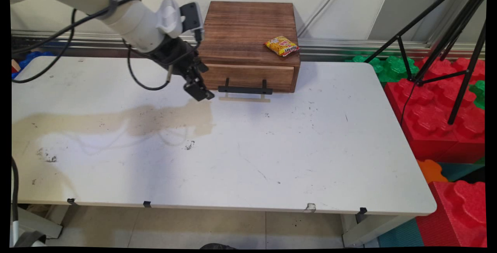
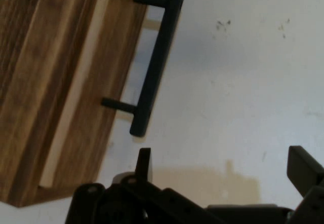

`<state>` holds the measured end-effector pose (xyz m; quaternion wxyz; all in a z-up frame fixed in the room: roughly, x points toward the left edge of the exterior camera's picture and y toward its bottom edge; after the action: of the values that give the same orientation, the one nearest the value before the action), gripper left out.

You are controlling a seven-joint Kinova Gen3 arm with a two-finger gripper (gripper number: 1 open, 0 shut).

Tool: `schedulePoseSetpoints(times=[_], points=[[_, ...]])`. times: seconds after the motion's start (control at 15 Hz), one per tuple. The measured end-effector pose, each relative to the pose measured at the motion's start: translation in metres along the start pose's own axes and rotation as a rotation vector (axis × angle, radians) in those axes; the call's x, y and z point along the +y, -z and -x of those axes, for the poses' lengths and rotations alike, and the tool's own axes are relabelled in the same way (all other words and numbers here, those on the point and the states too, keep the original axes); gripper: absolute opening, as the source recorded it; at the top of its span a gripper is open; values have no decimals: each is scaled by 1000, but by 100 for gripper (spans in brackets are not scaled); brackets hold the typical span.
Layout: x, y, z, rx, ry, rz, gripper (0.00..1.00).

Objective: Open the drawer

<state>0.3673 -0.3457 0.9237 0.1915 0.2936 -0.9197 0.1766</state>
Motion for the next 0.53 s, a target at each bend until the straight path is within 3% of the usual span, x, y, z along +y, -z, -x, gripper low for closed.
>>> schedulePoseSetpoints(times=[0.53], points=[[1, -44, -37, -18, -17, -38, 100]])
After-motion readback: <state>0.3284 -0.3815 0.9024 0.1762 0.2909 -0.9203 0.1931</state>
